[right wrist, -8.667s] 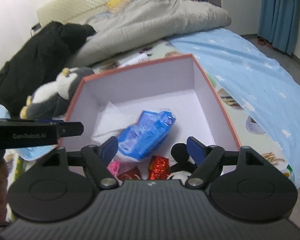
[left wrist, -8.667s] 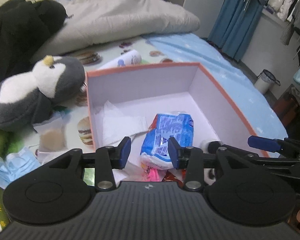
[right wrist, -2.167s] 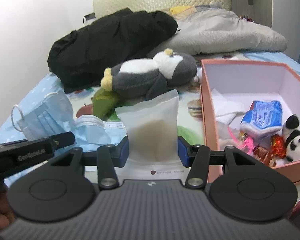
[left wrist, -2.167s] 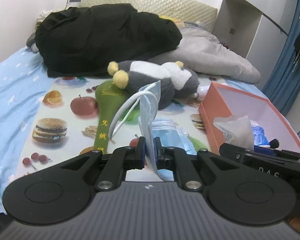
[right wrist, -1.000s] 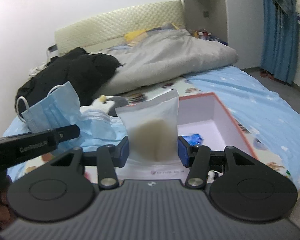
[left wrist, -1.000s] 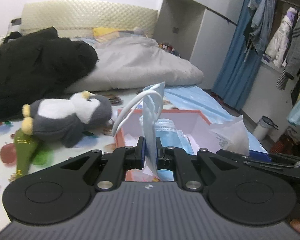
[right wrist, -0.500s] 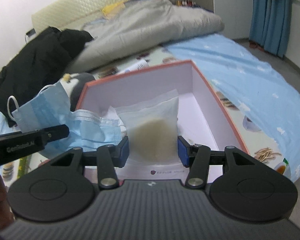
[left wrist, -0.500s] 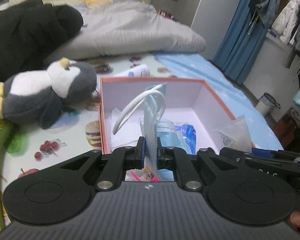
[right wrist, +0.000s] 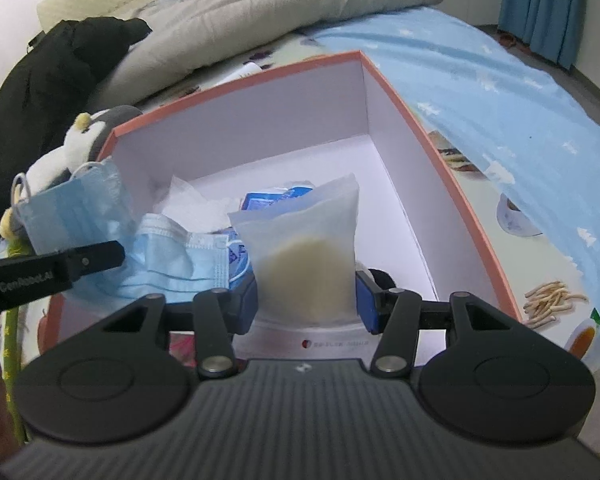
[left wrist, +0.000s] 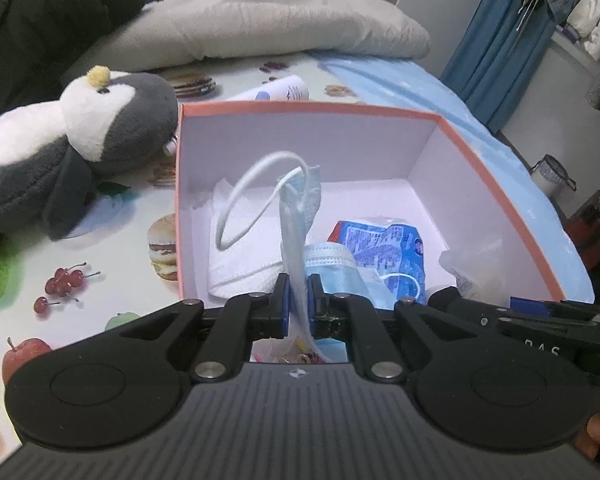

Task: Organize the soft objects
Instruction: 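Open both tools to drop the mask and powder bag into the box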

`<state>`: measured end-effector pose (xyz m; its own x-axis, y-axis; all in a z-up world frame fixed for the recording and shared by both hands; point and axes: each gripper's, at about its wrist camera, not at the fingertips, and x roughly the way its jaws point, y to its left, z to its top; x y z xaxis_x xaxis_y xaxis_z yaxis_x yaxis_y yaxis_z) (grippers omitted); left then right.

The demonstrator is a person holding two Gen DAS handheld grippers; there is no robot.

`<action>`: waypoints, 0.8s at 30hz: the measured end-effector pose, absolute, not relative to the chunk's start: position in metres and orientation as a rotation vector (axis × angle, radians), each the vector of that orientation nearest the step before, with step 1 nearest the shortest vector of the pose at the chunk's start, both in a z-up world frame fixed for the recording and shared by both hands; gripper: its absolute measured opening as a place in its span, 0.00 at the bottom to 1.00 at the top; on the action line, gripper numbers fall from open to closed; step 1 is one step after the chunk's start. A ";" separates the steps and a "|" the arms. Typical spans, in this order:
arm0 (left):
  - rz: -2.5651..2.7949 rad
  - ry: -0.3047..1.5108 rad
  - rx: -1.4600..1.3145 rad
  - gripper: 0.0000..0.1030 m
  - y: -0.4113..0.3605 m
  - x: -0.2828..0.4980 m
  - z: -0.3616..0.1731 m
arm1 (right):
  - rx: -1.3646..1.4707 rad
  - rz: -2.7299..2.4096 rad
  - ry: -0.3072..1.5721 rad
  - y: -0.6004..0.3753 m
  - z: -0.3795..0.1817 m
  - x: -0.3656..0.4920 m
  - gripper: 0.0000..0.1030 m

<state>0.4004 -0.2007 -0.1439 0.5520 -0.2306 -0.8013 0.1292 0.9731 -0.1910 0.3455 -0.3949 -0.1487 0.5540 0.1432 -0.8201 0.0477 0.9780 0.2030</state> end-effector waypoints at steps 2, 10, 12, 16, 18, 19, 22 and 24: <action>-0.215 0.966 -0.111 0.10 -0.203 0.404 -0.147 | 0.216 0.058 0.989 -0.397 -0.151 0.348 0.52; -0.232 0.960 -0.135 0.45 -0.203 0.401 -0.141 | 0.244 0.058 1.004 -0.401 -0.149 0.349 0.73; -0.239 0.945 -0.130 0.46 -0.202 0.397 -0.135 | 0.250 0.055 0.995 -0.401 -0.145 0.345 0.73; -0.231 0.924 -0.126 0.52 -0.198 0.387 -0.120 | 0.251 0.053 0.969 -0.401 -0.132 0.336 0.73; -0.231 0.916 -0.128 0.57 -0.195 0.382 -0.113 | 0.253 0.050 0.948 -0.400 -0.123 0.329 0.73; -0.235 0.913 -0.125 0.60 -0.194 0.378 -0.108 | 0.256 0.051 0.937 -0.399 -0.118 0.326 0.73; -0.233 0.896 -0.119 0.70 -0.189 0.367 -0.094 | 0.259 0.056 0.902 -0.397 -0.103 0.315 0.73; -0.239 0.884 -0.123 0.79 -0.186 0.358 -0.082 | 0.258 0.059 0.879 -0.394 -0.092 0.307 0.73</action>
